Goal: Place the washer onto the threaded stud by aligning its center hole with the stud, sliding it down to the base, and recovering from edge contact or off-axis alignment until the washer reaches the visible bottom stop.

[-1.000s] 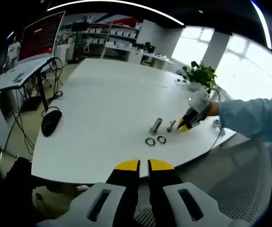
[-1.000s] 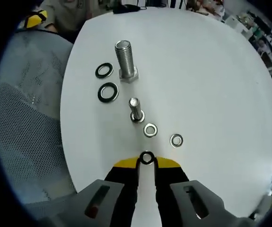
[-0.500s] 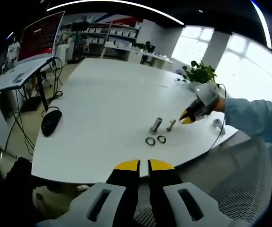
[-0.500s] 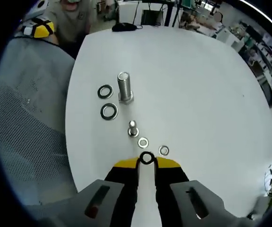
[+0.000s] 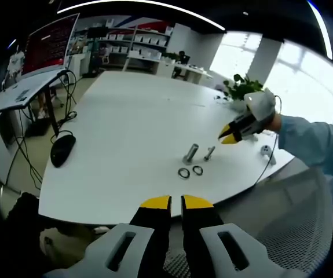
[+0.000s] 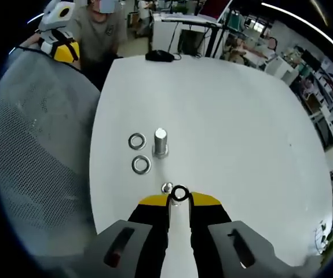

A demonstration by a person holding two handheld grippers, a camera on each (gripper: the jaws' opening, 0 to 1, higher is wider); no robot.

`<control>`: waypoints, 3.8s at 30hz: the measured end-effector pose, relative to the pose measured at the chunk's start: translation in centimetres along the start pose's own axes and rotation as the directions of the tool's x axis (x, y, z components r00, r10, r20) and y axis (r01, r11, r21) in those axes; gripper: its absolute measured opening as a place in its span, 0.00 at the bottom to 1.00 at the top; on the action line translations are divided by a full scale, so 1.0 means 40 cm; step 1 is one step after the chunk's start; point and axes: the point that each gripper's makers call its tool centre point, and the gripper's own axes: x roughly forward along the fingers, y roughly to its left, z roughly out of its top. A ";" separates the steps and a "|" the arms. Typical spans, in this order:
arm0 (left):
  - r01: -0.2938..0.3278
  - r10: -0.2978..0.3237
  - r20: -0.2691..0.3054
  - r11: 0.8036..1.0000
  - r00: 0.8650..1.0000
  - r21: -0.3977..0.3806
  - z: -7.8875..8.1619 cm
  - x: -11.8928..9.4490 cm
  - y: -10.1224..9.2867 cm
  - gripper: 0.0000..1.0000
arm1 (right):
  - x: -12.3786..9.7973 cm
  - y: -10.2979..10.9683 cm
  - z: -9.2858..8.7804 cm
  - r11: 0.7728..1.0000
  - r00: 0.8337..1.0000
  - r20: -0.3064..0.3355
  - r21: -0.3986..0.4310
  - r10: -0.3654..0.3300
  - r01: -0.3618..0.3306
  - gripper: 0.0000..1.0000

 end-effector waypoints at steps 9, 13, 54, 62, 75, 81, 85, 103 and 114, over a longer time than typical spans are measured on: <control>0.002 -0.002 0.002 1.000 1.000 -0.001 0.001 -0.001 0.000 0.04 | 0.017 0.020 0.007 1.000 0.999 -0.018 -0.014 0.028 -0.028 0.14; 0.003 -0.003 0.002 1.000 1.000 -0.001 0.001 -0.001 0.000 0.04 | 0.023 0.021 0.007 0.999 0.999 -0.022 -0.003 0.035 -0.035 0.14; 0.004 -0.004 0.006 1.000 1.000 -0.001 0.003 0.000 -0.001 0.04 | 0.088 0.038 -0.035 0.996 0.990 -0.115 -0.006 0.083 -0.084 0.14; 0.004 -0.004 0.005 1.000 1.000 -0.001 0.002 0.000 -0.001 0.04 | 0.123 0.049 -0.062 0.992 0.978 -0.171 -0.019 0.117 -0.122 0.03; 0.004 -0.004 0.000 1.000 1.000 0.001 0.001 0.001 0.000 0.04 | 0.163 0.040 -0.017 0.991 0.979 -0.161 -0.029 0.125 -0.131 0.03; 0.003 -0.003 -0.001 1.000 1.000 0.000 0.000 0.001 0.000 0.04 | 0.175 0.014 -0.017 0.986 0.975 -0.184 -0.087 0.121 -0.139 0.04; 0.002 -0.002 -0.003 1.000 1.000 0.000 0.000 0.002 0.001 0.04 | 0.186 0.000 -0.023 0.985 0.974 -0.187 -0.088 0.131 -0.149 0.05; -0.001 0.001 -0.009 1.000 1.000 0.001 -0.002 0.002 0.002 0.04 | 0.224 -0.029 -0.009 0.935 0.977 -0.173 -0.310 0.124 -0.173 0.18; -0.002 0.002 -0.010 1.000 1.000 0.002 -0.002 0.003 0.003 0.04 | 0.251 -0.013 -0.002 0.857 0.957 -0.244 -0.447 0.158 -0.255 0.20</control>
